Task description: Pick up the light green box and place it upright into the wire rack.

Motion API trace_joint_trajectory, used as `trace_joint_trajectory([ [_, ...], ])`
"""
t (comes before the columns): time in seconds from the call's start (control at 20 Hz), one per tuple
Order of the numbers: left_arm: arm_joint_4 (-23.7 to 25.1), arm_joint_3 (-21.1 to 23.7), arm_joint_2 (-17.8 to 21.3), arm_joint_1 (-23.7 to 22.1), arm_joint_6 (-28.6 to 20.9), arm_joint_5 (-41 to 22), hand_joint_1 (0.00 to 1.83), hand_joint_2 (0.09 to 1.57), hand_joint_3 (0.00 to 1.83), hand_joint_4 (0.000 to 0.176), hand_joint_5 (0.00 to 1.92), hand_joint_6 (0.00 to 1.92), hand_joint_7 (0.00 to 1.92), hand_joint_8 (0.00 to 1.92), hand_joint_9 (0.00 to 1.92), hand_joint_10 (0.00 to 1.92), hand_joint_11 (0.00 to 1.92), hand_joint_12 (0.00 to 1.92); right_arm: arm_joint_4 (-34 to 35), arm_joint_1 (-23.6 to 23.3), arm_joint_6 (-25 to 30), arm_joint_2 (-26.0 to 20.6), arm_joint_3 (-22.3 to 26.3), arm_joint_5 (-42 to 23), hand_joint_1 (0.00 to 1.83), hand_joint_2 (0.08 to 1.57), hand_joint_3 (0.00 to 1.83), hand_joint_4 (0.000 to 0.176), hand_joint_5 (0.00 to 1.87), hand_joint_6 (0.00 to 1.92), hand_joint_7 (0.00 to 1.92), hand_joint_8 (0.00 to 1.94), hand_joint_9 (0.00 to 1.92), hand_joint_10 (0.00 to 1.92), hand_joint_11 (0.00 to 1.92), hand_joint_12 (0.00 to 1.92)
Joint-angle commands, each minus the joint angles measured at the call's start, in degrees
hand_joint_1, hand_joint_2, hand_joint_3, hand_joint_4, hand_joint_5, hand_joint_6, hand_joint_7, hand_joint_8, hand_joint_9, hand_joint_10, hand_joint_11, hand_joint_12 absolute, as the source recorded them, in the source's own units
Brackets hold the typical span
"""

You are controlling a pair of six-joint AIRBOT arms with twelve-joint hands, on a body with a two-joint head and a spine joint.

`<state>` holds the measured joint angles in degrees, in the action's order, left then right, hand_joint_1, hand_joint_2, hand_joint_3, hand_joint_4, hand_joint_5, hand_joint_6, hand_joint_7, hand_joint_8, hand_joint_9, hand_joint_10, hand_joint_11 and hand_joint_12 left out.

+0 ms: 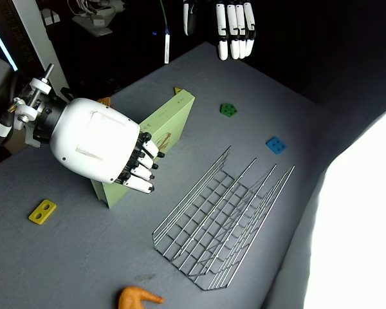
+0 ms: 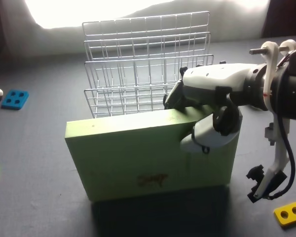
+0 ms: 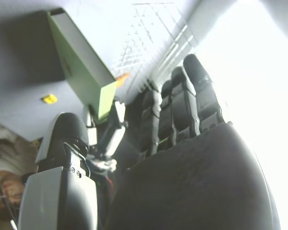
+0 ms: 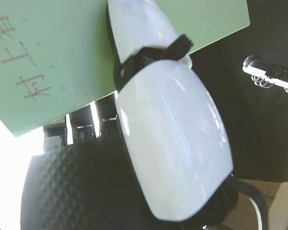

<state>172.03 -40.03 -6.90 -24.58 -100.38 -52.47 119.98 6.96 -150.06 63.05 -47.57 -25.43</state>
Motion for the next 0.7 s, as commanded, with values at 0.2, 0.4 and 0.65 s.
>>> trace_joint_trajectory([
  [0.2,0.55,0.66,0.24,-0.64,0.09,5.31,0.52,1.27,0.0,0.015,0.17,0.0,0.14,0.0,0.19,0.01,0.0,0.65,-1.71,-4.76,-1.19,-1.91,0.04,1.41,1.35,1.17,0.0,0.0,0.95,0.95,0.85,1.28,0.72,1.5,0.44,1.8],
  [0.4,0.55,0.9,0.03,-0.08,0.16,5.3,0.52,1.27,0.0,0.017,0.17,0.0,0.15,0.0,0.2,0.01,0.0,0.63,-1.75,-7.94,-3.6,-3.28,-0.01,1.11,1.35,1.17,0.0,0.0,0.95,0.93,0.86,1.27,0.73,1.51,0.46,1.79],
  [0.65,0.55,0.79,-0.61,0.02,0.36,5.37,0.49,1.28,0.0,0.015,0.18,0.0,0.16,0.0,0.2,0.01,0.0,0.63,-1.8,-10.34,-6.75,-2.82,-1.57,4.95,1.36,1.17,0.0,0.0,0.89,1.04,0.89,1.17,0.73,1.48,0.45,1.81],
])
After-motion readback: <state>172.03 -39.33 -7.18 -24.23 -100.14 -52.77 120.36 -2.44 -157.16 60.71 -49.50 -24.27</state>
